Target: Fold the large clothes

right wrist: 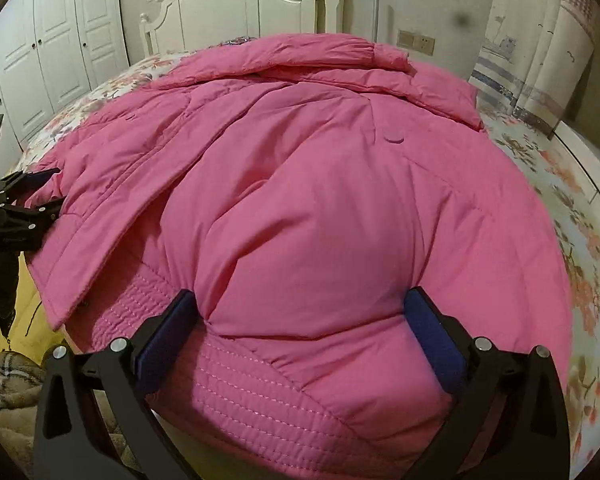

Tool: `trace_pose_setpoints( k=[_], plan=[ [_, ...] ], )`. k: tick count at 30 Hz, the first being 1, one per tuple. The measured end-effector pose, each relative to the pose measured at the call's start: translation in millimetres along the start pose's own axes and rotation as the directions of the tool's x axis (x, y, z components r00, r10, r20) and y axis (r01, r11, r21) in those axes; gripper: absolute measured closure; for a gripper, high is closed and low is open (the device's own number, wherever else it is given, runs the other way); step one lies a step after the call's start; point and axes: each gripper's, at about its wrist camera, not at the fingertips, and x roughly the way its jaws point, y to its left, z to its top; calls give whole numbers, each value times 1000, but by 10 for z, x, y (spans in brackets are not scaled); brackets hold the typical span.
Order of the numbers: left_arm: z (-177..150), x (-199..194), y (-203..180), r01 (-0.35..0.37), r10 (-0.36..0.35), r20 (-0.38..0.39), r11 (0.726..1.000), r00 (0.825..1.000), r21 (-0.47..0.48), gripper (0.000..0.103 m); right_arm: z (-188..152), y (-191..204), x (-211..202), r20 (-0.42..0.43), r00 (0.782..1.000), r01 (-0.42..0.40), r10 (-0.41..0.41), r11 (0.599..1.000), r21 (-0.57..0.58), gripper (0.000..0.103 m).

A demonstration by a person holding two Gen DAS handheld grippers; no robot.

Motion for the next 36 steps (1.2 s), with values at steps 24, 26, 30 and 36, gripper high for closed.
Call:
trace_pose_setpoints(
  k=[24, 26, 30, 36],
  plan=[
    [-447, -327, 1225, 374, -375, 75, 844, 924, -384, 5, -660, -1330, -549, 173, 935, -354, 310, 784, 510, 23],
    [-431, -281, 1287, 383, -386, 78, 829, 919, -407, 9, -633, -1352, -524, 188, 930, -367, 316, 777, 511, 23],
    [-366, -159, 1416, 422, -428, 106, 762, 897, -491, 16, -549, -1279, -462, 184, 930, -368, 319, 791, 489, 23],
    [-424, -198, 1383, 409, -433, 58, 789, 900, -459, 39, -624, -1309, -505, 166, 935, -355, 315, 800, 484, 37]
  ],
)
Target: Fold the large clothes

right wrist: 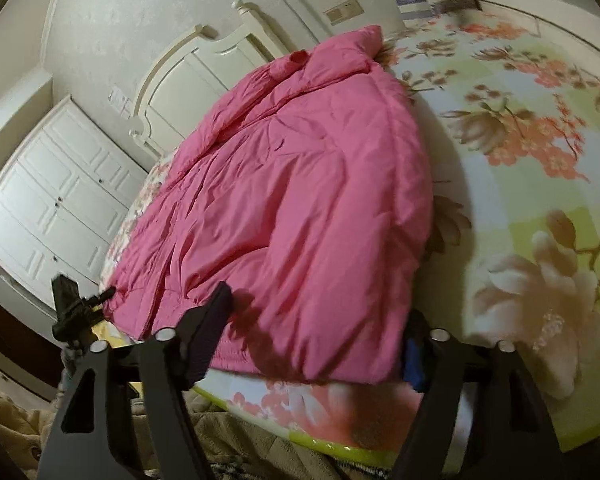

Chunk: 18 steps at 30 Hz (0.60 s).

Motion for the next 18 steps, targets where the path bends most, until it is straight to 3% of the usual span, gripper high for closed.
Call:
trace_pose_setpoints(
  k=[3, 7, 8, 10, 11, 15, 18],
  plan=[
    [40, 20, 58, 27, -27, 2, 999, 1000, -31, 42, 19, -15, 30, 8, 1000, -5, 5, 1000, 15, 38],
    [115, 196, -158, -6, 7, -19, 999, 1000, 53, 40, 84, 99, 153, 19, 999, 32, -31, 999, -20, 38],
    [128, 254, -178, 16, -14, -35, 999, 999, 49, 56, 86, 99, 166, 33, 999, 34, -33, 999, -19, 40],
    [119, 247, -90, 78, -79, -18, 997, 997, -18, 67, 49, 115, 167, 58, 997, 49, -46, 998, -38, 55],
    [110, 227, -52, 103, -103, -3, 994, 995, -45, 72, 13, 126, 129, 82, 996, 47, -43, 997, -54, 58],
    [73, 66, -19, 168, -162, 66, 980, 985, -102, 79, -105, 140, -111, 179, 984, 24, -10, 997, -79, 73],
    [81, -160, -192, 197, -189, 112, 979, 976, -59, 80, -167, 222, -344, 238, 971, 12, 14, 994, -110, 76]
  ],
)
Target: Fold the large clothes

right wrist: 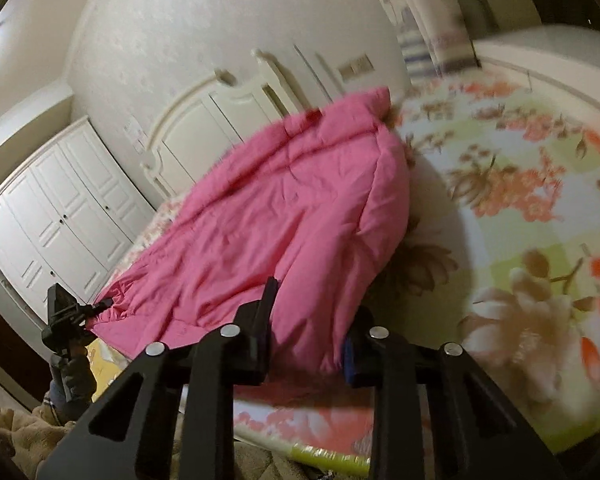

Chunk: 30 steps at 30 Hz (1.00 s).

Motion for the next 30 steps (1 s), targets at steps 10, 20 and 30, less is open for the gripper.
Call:
trace_pose_setpoints(
  k=[10, 20, 30],
  plan=[
    [-152, -195, -187, -72, 73, -6, 992, 997, 105, 75, -220, -30, -67, -102, 995, 7, -3, 999, 37, 62],
    [-250, 37, 135, -212, 216, -35, 973, 976, 89, 26, -191, -135, 89, -94, 994, 69, -62, 995, 72, 29],
    [-280, -10, -14, -197, 204, -25, 966, 979, 165, 78, -164, 107, 153, -128, 991, 43, -42, 999, 10, 78]
  ],
)
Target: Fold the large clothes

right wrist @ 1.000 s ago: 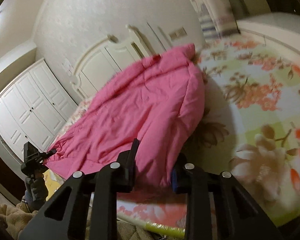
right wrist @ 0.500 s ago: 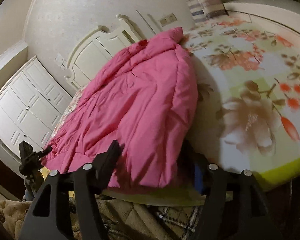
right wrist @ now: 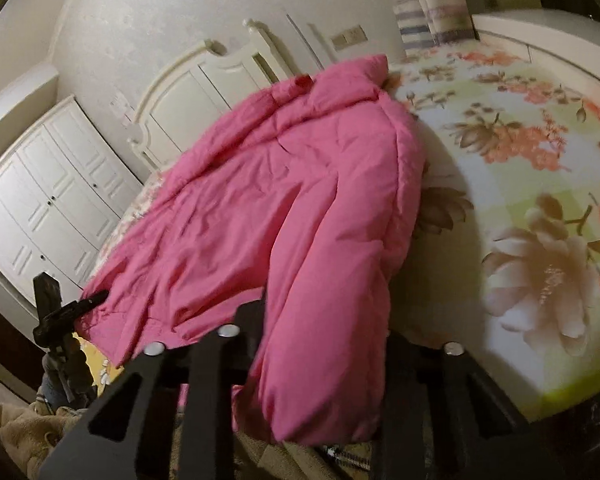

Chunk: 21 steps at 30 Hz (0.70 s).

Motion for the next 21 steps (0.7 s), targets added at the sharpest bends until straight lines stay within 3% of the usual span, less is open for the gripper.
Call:
trace_pose_setpoints(
  k=[5, 11, 14, 16, 19, 21],
  plan=[
    [17, -360, -77, 95, -94, 58, 995, 994, -16, 80, -35, 136, -296, 68, 993, -93, 94, 995, -18, 80],
    [-56, -1083, -277, 219, -218, 113, 976, 969, 9, 80, -168, 423, -1074, 145, 966, -203, 213, 976, -85, 81],
    [-122, -1406, -375, 288, -288, 157, 957, 944, 28, 79, -189, 661, -1466, 193, 950, -220, 247, 964, -152, 81],
    [-93, -1509, -374, 361, -355, 190, 933, 915, 7, 78, -122, 812, -1654, 231, 935, -224, 268, 954, -199, 81],
    [141, -1474, -293, 465, -440, 225, 882, 870, -73, 75, 102, 953, -1725, 274, 908, -258, 316, 939, -227, 81],
    [399, -1374, -236, 504, -465, 240, 852, 852, -139, 72, 403, 996, -1632, 291, 898, -276, 330, 938, -211, 80]
  ],
)
